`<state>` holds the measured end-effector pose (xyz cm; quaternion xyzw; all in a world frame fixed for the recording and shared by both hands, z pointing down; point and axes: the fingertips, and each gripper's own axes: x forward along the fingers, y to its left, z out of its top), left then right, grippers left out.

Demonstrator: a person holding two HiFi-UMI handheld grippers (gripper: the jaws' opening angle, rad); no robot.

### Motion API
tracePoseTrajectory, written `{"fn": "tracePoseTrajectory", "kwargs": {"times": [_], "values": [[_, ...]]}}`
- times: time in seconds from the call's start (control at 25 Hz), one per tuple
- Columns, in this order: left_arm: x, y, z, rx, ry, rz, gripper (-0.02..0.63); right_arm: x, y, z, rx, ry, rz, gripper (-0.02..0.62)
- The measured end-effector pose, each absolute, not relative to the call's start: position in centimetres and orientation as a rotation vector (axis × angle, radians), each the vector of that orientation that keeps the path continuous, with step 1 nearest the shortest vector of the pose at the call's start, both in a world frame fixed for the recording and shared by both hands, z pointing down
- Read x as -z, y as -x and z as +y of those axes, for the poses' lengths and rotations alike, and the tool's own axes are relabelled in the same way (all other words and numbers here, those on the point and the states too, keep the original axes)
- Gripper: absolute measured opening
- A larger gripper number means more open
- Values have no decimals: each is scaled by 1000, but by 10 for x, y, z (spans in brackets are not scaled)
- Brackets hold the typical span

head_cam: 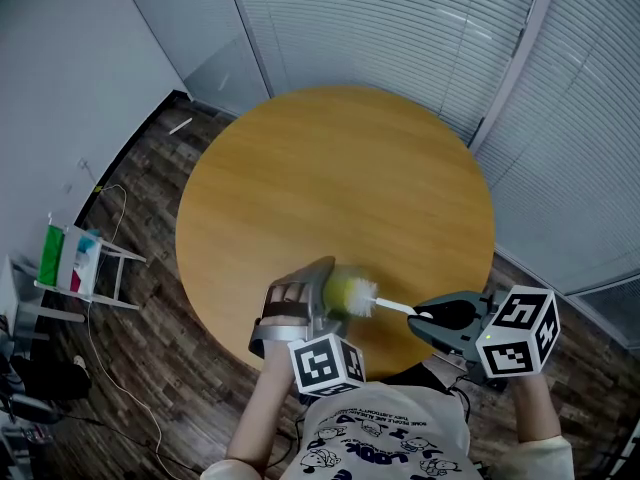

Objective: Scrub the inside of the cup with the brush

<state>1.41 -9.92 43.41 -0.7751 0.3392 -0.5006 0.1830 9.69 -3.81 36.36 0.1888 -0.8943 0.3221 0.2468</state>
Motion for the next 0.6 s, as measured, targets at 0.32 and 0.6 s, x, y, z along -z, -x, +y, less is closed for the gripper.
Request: {"fn": "tracePoseTrajectory", "kwargs": {"times": [0.32,0.6], "values": [[-436,0,-100,1420,2217,993,382,-356,-99,-35,-839,-506,-2431,46],[-437,13,-106,1437,2198,1029,382,-347,-108,-38,-829,-502,-2439,46]]}}
